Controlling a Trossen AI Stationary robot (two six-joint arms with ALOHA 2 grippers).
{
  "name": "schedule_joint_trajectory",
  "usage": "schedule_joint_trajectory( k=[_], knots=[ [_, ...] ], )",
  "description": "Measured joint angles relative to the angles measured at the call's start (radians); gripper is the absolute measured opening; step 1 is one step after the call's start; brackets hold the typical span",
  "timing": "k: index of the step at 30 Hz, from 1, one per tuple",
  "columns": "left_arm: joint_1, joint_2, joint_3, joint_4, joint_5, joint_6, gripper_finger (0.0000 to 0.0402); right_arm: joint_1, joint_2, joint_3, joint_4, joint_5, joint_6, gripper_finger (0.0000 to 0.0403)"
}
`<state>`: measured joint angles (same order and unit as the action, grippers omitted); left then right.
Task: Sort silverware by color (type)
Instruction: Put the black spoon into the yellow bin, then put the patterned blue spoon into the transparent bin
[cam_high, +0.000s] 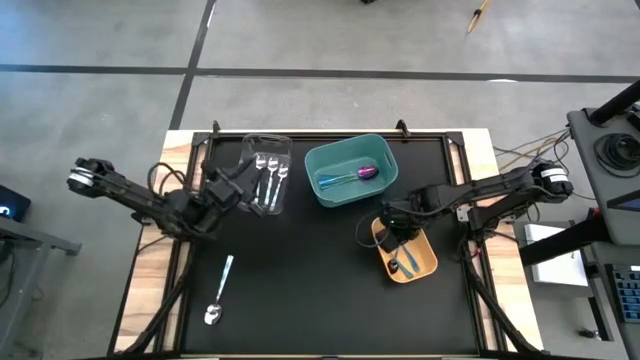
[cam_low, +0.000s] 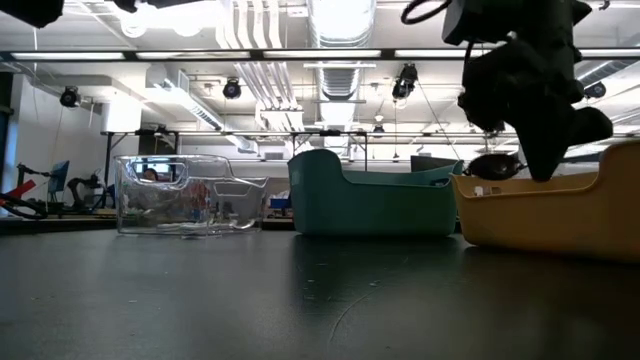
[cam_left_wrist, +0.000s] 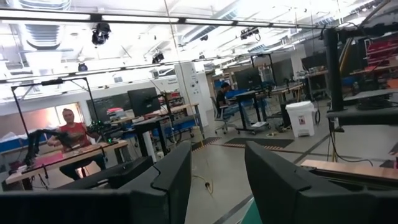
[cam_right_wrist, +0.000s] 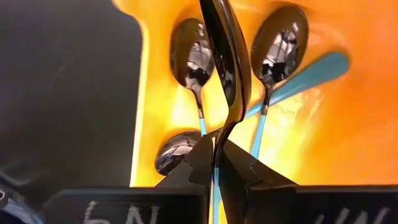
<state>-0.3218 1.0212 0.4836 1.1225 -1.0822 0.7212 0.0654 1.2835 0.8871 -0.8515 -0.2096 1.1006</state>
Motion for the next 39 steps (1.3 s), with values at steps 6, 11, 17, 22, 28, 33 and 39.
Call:
schedule_joint_trajectory(
  k=[6, 11, 17, 22, 28, 33, 39],
  knots=[
    [0.001, -0.059, -0.028, 0.000, 0.000, 0.000, 0.0131, 0.002, 0.000, -0.036, 0.038, 0.000, 0.057, 0.0008],
    [0.001, -0.070, -0.035, -0.001, 0.000, 0.000, 0.0131, 0.013, 0.010, -0.045, 0.079, 0.011, 0.081, 0.0008],
    [0.001, -0.068, -0.035, -0.002, 0.000, 0.000, 0.0131, 0.029, 0.053, -0.045, 0.081, 0.011, 0.086, 0.0008],
    [0.001, -0.066, -0.034, -0.001, 0.000, 0.000, 0.0131, 0.029, 0.078, -0.046, 0.088, 0.023, 0.080, 0.0008],
    [0.001, -0.065, -0.034, 0.000, 0.000, 0.000, 0.0131, 0.029, 0.080, -0.046, 0.098, 0.053, 0.080, 0.0011],
    [0.001, -0.065, -0.034, 0.000, 0.000, 0.000, 0.0131, 0.029, 0.080, -0.046, 0.106, 0.062, 0.083, 0.0032],
    [0.001, -0.065, -0.034, 0.000, 0.000, 0.000, 0.0131, 0.029, 0.080, -0.046, 0.102, 0.079, 0.086, 0.0065]
  ],
)
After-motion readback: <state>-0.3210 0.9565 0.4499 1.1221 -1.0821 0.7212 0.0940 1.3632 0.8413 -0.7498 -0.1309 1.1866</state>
